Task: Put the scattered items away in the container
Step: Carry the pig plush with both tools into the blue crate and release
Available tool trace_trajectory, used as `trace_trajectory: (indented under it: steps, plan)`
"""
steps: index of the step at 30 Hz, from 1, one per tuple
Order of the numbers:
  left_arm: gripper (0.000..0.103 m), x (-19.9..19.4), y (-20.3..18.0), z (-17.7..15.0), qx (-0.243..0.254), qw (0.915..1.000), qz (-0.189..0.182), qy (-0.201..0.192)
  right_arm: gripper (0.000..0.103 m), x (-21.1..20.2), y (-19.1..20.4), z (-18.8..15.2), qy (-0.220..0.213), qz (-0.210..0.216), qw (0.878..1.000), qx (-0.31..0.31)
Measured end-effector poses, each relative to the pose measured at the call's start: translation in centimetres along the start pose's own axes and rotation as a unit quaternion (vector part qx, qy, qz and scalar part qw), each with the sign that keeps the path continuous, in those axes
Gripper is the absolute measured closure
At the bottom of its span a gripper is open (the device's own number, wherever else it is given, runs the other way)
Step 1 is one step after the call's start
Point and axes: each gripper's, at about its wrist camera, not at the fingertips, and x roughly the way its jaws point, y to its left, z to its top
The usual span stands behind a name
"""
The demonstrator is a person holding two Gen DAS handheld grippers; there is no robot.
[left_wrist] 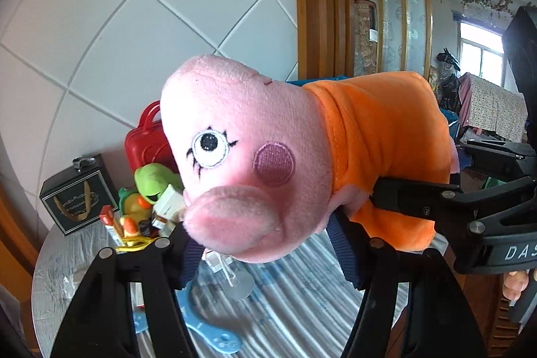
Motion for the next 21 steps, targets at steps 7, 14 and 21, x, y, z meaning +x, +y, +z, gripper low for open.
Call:
trace_trajectory:
  steps: [7, 14, 21]
  plan:
    - [0.036, 2.5, -10.8, 5.6, 0.032, 0.9983, -0.042, -0.023, 0.035, -5.4, -9.1, 1.6, -0.032, -0.047, 0.998, 0.019]
    - [0.036, 9.1, -18.6, 10.1, 0.051, 0.9951, -0.080, -0.027, 0.035, -7.4, -18.3, 2.1, -0.045, -0.090, 0.994, 0.048]
    - [0.035, 21.5, -20.7, 17.9, 0.046, 0.9949, -0.089, -0.008, 0.035, -3.9, -27.1, 6.7, -0.038, -0.115, 0.991, 0.058]
